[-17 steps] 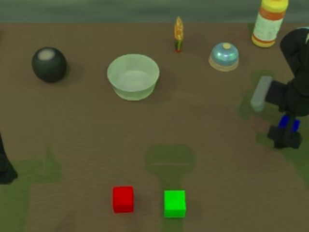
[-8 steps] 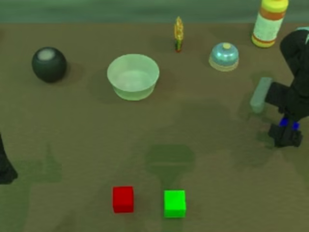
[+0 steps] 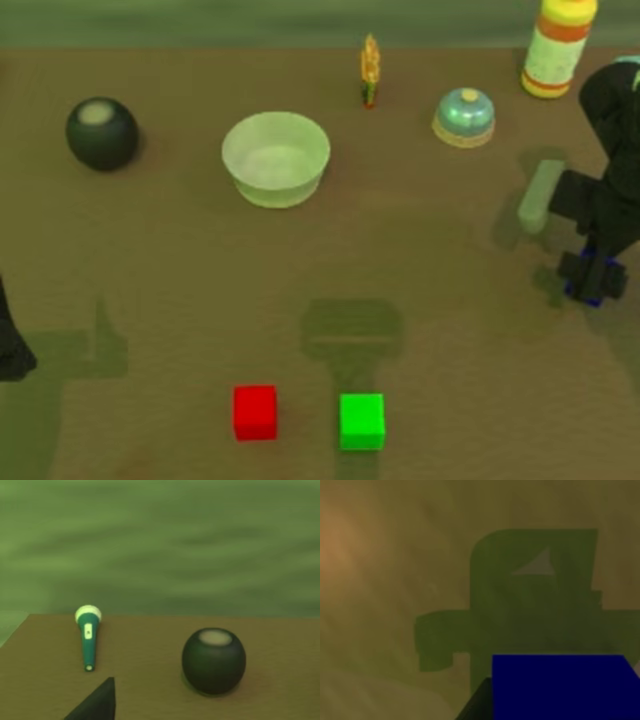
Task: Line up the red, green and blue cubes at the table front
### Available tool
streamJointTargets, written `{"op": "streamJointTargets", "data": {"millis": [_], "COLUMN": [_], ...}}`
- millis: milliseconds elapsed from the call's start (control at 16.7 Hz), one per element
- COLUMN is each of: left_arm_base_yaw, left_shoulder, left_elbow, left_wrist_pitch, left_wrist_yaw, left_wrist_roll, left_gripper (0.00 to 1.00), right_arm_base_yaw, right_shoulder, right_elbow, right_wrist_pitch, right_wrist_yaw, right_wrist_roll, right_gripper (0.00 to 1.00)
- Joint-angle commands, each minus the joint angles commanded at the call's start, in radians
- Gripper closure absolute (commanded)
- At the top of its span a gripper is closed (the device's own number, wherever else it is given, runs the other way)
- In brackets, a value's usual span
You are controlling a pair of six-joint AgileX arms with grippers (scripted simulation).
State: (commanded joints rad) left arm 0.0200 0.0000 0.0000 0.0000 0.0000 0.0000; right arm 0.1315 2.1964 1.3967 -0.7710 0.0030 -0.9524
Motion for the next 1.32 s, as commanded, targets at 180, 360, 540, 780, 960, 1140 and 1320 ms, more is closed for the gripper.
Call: {"op": "streamJointTargets", "data": {"millis": [180,360,540,780,960,1140,1320], "left_arm_base_yaw": [0.000,0.000,0.000,0.000,0.000,0.000,0.000], "left_shoulder": [0.000,0.000,0.000,0.000,0.000,0.000,0.000], "left_elbow": [0.000,0.000,0.000,0.000,0.000,0.000,0.000], "left_wrist_pitch": [0.000,0.000,0.000,0.000,0.000,0.000,0.000], "left_wrist_yaw": [0.000,0.000,0.000,0.000,0.000,0.000,0.000], "left_wrist_roll": [0.000,0.000,0.000,0.000,0.000,0.000,0.000], "left_gripper": [0.00,0.00,0.00,0.00,0.00,0.00,0.00], "right_arm_base_yaw": [0.004,0.008,0.010,0.012,0.009,0.079,0.225], "right_shoulder": [-0.046,-0.072,-0.118,-0.147,-0.144,-0.172,-0.232], "right_elbow": [0.007,0.050,0.112,0.144,0.141,0.112,0.045], "right_wrist_pitch": [-0.042,-0.114,-0.234,-0.281,-0.279,-0.278,-0.275], "right_wrist_yaw": [-0.014,-0.014,-0.015,-0.015,-0.015,-0.015,-0.016], "right_wrist_roll": [0.022,0.018,0.019,0.020,0.022,0.034,0.065], "right_gripper": [1.00,1.00,1.00,1.00,1.00,1.00,1.00]}}
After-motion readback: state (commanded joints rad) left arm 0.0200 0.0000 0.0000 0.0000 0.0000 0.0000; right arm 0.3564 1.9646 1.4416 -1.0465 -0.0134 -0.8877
